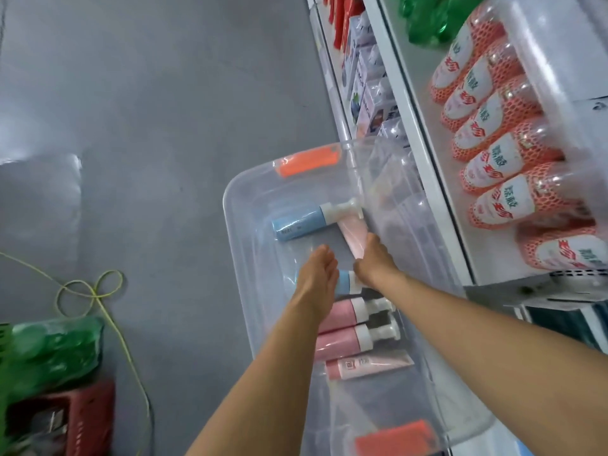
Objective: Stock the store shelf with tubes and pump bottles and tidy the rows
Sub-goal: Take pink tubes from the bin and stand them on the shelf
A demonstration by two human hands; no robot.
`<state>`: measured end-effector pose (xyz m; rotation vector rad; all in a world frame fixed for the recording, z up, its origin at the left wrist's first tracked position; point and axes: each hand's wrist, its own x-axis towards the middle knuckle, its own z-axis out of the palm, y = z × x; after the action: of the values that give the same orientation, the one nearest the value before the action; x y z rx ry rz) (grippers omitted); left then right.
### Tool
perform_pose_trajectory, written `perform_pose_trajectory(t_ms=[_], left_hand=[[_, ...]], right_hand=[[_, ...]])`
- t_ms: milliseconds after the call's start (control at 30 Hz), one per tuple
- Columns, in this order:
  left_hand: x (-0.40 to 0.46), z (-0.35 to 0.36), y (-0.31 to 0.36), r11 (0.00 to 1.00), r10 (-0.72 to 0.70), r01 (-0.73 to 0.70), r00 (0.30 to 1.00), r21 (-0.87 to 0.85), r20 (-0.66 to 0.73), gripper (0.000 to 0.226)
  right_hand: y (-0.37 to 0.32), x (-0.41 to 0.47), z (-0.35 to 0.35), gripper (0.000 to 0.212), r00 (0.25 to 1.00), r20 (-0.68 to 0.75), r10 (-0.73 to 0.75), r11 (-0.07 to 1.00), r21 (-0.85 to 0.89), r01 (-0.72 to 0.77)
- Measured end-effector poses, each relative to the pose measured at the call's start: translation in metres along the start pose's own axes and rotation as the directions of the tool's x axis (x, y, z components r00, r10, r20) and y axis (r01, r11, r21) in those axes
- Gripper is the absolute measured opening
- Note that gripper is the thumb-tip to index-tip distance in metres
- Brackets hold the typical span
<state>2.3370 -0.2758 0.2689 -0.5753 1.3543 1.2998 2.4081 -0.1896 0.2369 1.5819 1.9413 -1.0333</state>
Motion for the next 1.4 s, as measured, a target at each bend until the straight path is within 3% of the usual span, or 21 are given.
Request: perform_pose_trajectory(t_ms=[67, 133, 233, 367, 467, 567, 600, 667, 733, 767, 833, 933, 1033, 1167, 1233, 1400], left_hand=[[0.012, 0.006, -0.001, 1.000, -0.020, 0.020, 1.000, 0.013, 0.007, 0.048], [0.024, 0.010, -0.003, 0.998, -0.044, 0.044, 0.999, 0.039, 0.008, 0.035], [0.032, 0.017, -0.001, 0.984, -0.057, 0.058, 0.998, 0.170, -0.013, 0.024], [0.030, 0.023, 0.002, 0.933, -0.037, 0.044, 0.999, 0.356, -0.027, 0.022], [0.017, 0.027, 0.004, 0.897, -0.048, 0.057, 0.998, 0.439, -0.031, 0.022], [0.011, 0.022, 0.001, 0.877, -0.053, 0.074, 0.997, 0.474, -0.058, 0.019], [0.007, 0.019, 0.001, 0.863, -0.048, 0.080, 0.996, 0.499, -0.078, 0.015], [-0.005, 0.014, 0.002, 0.847, -0.036, 0.087, 0.994, 0.524, -0.108, 0.013], [-0.013, 0.005, 0.002, 0.855, -0.036, 0.093, 0.992, 0.511, -0.122, 0.014], [-0.016, 0.001, 0.001, 0.858, -0.034, 0.096, 0.991, 0.504, -0.131, 0.014], [-0.023, -0.007, -0.001, 0.866, -0.036, 0.096, 0.991, 0.490, -0.131, 0.015], [-0.030, -0.019, -0.008, 0.863, -0.053, 0.105, 0.992, 0.495, -0.118, 0.017], [-0.033, -0.029, -0.014, 0.879, -0.053, 0.101, 0.992, 0.466, -0.116, 0.013], [-0.042, -0.037, -0.018, 0.911, -0.055, 0.090, 0.994, 0.403, -0.097, 0.015], [-0.048, -0.040, -0.018, 0.928, -0.053, 0.087, 0.993, 0.362, -0.102, 0.014], [-0.058, -0.045, -0.017, 0.920, -0.013, 0.055, 0.994, 0.388, -0.110, 0.019]], right_hand=[[0.001, 0.005, 0.007, 0.076, 0.998, -0.028, -0.059, 0.994, -0.097, 0.056], [0.003, 0.012, 0.014, 0.081, 0.993, -0.033, -0.114, 0.987, -0.122, 0.110], [0.004, 0.020, 0.016, 0.057, 0.996, -0.034, -0.084, 0.993, 0.080, 0.086], [0.003, 0.005, 0.008, 0.056, 0.996, 0.079, -0.047, 0.900, 0.435, 0.008], [0.010, -0.013, 0.002, 0.042, 0.986, 0.130, -0.103, 0.851, 0.524, 0.020], [0.025, -0.033, -0.007, 0.014, 0.964, 0.212, -0.163, 0.838, 0.546, 0.021], [0.032, -0.039, -0.008, 0.008, 0.959, 0.238, -0.153, 0.849, 0.528, 0.004], [0.045, -0.050, -0.006, 0.022, 0.933, 0.334, -0.134, 0.926, 0.378, -0.002], [0.057, -0.058, 0.007, 0.021, 0.864, 0.495, -0.090, 0.992, -0.036, 0.124], [0.063, -0.061, 0.016, 0.015, 0.837, 0.545, -0.047, 0.958, -0.213, 0.193], [0.075, -0.065, 0.030, 0.031, 0.799, 0.602, 0.004, 0.880, -0.382, 0.283], [0.086, -0.066, 0.044, 0.044, 0.738, 0.673, 0.044, 0.838, -0.427, 0.340], [0.088, -0.062, 0.048, 0.058, 0.748, 0.660, 0.070, 0.792, -0.493, 0.361], [0.084, -0.061, 0.044, 0.094, 0.776, 0.626, 0.075, 0.696, -0.591, 0.409], [0.085, -0.061, 0.041, 0.097, 0.769, 0.634, 0.080, 0.677, -0.601, 0.425], [0.088, -0.066, 0.039, 0.089, 0.786, 0.617, 0.025, 0.766, -0.517, 0.382]])
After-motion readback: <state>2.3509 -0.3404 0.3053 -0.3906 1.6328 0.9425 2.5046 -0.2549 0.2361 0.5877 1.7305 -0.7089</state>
